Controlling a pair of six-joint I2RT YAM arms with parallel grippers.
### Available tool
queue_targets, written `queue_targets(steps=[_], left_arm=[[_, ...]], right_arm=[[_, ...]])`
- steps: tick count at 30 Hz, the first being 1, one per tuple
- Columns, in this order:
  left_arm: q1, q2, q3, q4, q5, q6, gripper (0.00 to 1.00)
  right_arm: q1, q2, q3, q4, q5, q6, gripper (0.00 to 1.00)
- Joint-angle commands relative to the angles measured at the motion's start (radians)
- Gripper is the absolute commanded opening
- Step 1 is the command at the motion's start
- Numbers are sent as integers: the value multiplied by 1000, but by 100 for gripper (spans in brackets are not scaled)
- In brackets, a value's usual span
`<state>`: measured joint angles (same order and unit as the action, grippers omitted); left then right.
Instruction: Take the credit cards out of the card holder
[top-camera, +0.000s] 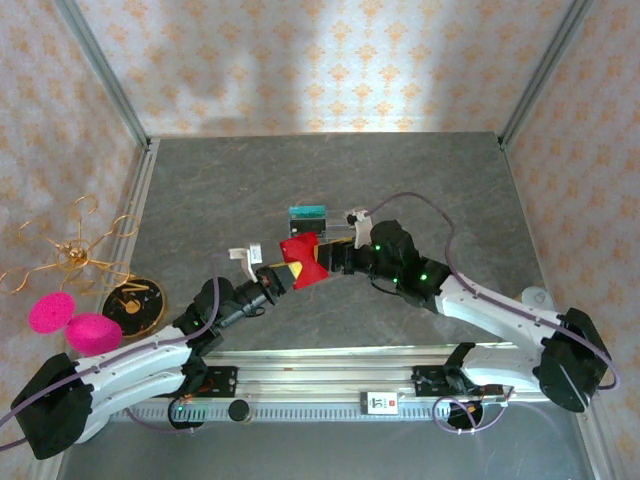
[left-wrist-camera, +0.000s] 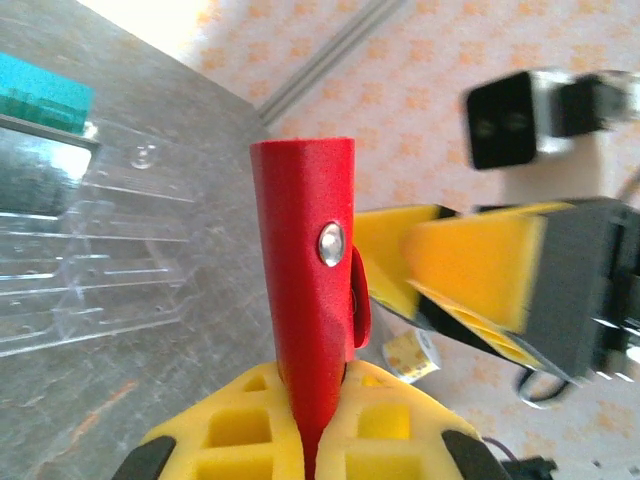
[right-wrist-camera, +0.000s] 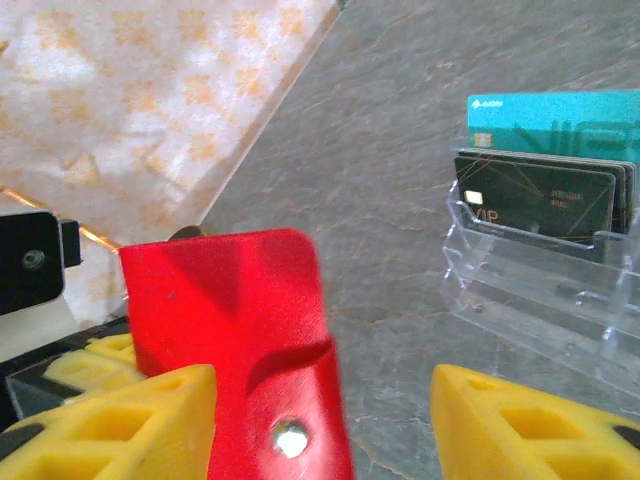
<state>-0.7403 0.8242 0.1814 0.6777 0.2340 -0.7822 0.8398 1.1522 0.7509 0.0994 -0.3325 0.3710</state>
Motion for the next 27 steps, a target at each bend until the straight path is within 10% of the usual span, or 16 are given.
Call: queue_targets(steps=[1, 15, 27], left_arm=[[-13, -20, 48, -69, -84, -17, 0], [-23, -65, 80, -129, -114, 0, 0], [-23, -81, 81, -132, -93, 0, 0]], right_arm=[[76, 12, 89, -117, 273, -14, 58], [156, 200, 157, -230, 416, -37, 52], [156, 218, 153, -217, 426, -40, 0]])
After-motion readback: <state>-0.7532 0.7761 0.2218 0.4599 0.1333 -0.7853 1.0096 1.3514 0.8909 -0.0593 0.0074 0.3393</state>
